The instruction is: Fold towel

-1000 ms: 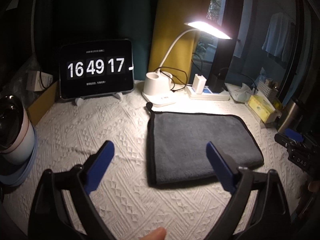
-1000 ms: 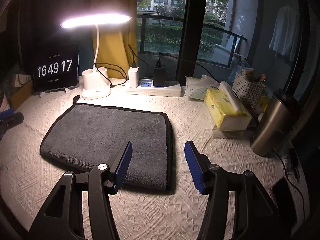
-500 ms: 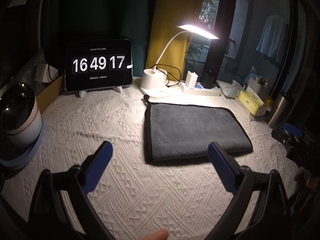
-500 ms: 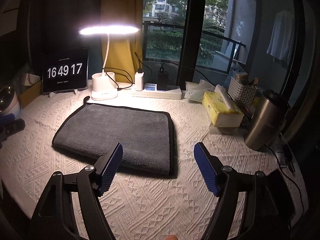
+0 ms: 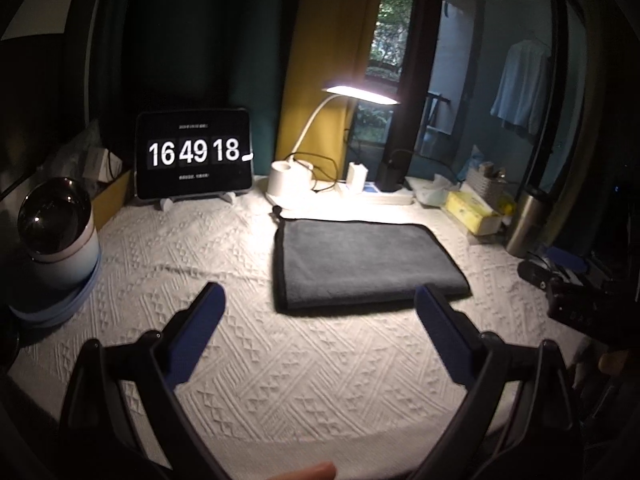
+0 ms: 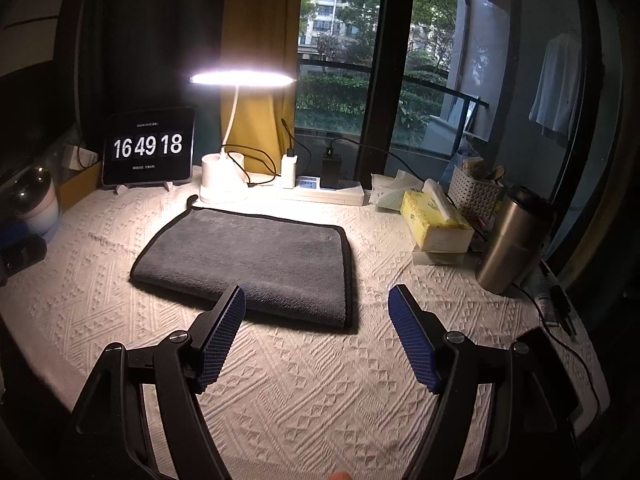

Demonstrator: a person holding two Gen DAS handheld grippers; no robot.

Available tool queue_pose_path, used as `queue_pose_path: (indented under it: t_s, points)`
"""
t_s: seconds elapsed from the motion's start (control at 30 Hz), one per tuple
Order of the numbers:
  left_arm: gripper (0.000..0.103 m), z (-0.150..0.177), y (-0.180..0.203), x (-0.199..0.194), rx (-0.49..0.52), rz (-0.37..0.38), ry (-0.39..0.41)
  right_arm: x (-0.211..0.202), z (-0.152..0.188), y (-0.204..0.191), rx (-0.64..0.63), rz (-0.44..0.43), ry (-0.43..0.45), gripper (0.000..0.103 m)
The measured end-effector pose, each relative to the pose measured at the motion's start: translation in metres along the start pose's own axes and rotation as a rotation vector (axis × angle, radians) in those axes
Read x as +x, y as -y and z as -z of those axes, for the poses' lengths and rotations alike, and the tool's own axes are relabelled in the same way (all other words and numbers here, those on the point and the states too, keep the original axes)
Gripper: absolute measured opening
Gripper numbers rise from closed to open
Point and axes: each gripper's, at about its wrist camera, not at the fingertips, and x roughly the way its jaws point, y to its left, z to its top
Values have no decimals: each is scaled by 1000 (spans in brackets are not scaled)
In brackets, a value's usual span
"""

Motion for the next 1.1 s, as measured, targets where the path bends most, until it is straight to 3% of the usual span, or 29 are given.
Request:
queue_pose_path:
  t_s: [0.77, 1.1]
  points:
    - [97, 22, 7, -92, 10, -2, 201, -97, 23, -20, 4, 1, 124, 77]
    - [97, 24, 21, -129, 44, 42, 342, -131, 25, -23, 15, 10, 214, 77]
